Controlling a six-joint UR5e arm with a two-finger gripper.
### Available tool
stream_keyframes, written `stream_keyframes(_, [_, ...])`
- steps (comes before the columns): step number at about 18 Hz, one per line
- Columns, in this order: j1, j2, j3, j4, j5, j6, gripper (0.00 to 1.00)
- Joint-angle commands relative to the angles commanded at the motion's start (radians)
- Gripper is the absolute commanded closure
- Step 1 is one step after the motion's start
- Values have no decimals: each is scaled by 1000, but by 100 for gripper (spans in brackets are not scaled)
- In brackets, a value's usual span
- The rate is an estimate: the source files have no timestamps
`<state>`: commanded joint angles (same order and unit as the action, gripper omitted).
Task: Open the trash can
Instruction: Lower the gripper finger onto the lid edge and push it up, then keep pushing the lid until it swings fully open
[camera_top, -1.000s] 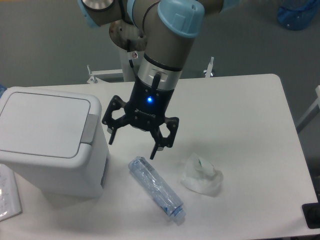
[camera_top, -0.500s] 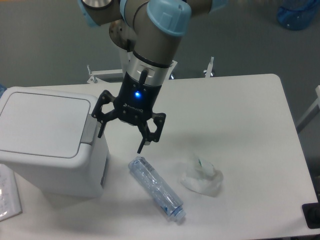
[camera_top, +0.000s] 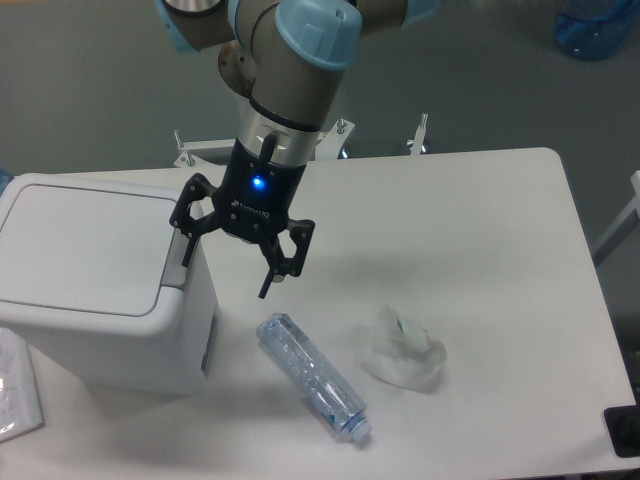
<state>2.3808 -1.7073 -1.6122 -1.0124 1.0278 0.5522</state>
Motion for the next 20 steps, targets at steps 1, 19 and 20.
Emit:
stream_keyframes(1, [0,-2,0,2,0,-2,0])
stream_keyframes(19, [41,0,37,0,-11,-48,0])
stream_keyframes(20, [50,-2,43,2,-9,-43,0])
